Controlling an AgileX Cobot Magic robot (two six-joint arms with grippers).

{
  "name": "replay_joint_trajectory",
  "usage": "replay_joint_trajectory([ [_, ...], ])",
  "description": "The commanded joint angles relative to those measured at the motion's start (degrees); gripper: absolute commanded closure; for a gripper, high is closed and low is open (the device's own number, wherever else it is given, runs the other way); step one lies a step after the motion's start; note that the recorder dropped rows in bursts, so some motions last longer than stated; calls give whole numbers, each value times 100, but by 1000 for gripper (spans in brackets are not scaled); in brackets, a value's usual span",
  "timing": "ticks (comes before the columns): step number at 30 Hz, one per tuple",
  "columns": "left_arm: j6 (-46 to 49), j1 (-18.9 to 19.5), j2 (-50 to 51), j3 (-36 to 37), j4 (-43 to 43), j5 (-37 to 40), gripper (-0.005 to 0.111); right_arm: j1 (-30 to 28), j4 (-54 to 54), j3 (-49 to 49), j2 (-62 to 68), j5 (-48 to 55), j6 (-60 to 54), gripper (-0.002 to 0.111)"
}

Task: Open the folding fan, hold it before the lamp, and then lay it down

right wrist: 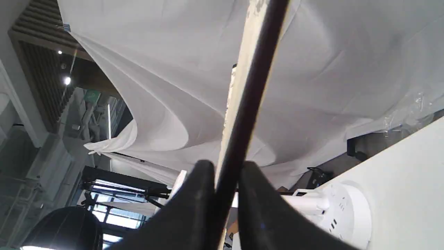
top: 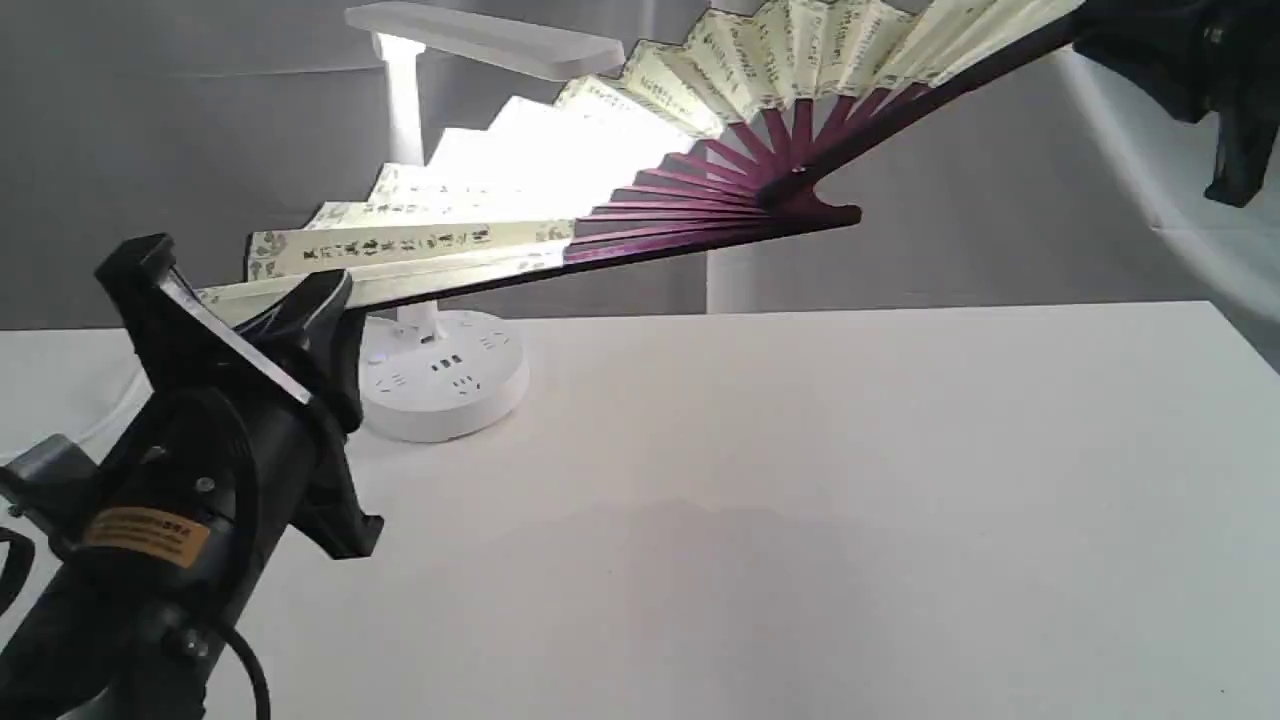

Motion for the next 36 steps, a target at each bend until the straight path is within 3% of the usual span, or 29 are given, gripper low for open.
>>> replay_joint_trajectory([
  [1, -319, 19, -175, -20, 44, -325, 107, 5, -153, -33, -146, -210, -200, 108],
  [9, 95, 19, -640, -20, -105, -325, 107, 5, -153, -33, -268, -210, -210, 108],
  [36, -25, 19, -640, -20, 47, -325, 107, 5, -153, -33, -268, -138, -167, 108],
])
